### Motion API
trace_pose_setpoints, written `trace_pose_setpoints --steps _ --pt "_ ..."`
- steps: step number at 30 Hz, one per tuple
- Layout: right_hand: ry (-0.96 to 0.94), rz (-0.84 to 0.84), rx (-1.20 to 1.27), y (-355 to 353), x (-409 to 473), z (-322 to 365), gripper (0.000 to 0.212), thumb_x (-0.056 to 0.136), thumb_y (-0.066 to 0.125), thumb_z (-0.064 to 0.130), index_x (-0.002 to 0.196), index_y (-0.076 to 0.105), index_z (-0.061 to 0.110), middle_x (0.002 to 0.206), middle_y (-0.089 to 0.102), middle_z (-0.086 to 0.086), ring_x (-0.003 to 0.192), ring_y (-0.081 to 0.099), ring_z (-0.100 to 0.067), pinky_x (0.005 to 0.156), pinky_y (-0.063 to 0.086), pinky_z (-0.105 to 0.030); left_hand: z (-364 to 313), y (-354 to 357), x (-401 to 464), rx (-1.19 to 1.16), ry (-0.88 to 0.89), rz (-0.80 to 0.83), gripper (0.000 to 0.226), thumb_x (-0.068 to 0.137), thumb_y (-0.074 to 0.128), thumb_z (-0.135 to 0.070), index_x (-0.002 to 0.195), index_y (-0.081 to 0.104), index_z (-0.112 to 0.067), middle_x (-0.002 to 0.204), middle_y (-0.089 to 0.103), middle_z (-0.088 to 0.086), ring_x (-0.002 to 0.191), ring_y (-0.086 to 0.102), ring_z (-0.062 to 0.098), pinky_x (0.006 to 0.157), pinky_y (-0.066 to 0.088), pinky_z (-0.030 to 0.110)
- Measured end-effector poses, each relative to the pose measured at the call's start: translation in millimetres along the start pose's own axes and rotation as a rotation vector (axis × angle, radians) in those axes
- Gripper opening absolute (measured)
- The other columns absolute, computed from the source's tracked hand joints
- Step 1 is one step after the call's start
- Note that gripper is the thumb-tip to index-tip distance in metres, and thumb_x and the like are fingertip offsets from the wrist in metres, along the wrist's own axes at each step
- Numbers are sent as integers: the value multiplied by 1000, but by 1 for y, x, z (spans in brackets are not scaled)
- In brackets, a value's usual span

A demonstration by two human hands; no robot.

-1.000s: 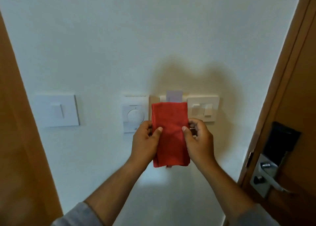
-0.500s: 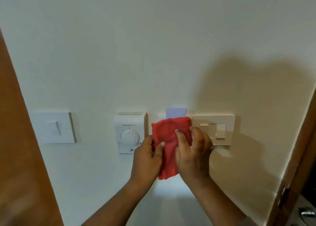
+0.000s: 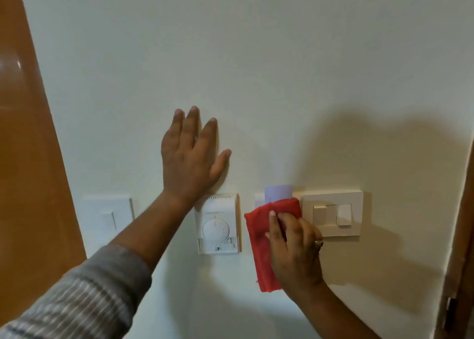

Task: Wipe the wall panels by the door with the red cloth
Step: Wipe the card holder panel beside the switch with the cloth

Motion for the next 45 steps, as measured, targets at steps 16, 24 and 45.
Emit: trace_pose_setpoints --steps 16,24,45 --pt "-400 -18 51 46 -1 0 69 101 39 54 150 30 5 168 4 -18 156 4 -34 127 6 -47 19 28 7 124 -129 -25 98 93 33 -75 162 12 -9 168 9 27 155 8 47 124 4 63" --pt "-254 3 68 48 1 14 77 99 40 58 153 28 4 169 2 -15 157 2 -32 127 2 -47 14 25 6 118 -130 -48 96 94 34 -73 161 17 -8 167 14 27 155 12 48 124 7 63" --pt "-475 -28 98 43 9 -18 87 99 45 61 158 19 2 167 13 -17 155 13 -33 128 9 -46 11 22 13 151 -105 -24 100 90 34 -79 162 13 -13 167 11 30 153 9 53 119 1 69"
Point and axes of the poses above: each hand's wrist, its own x-axis towards the middle knuckle, its own y-axis out of the palm, z = x × y, the point moved 2 cm from there along x, towards the middle knuckle
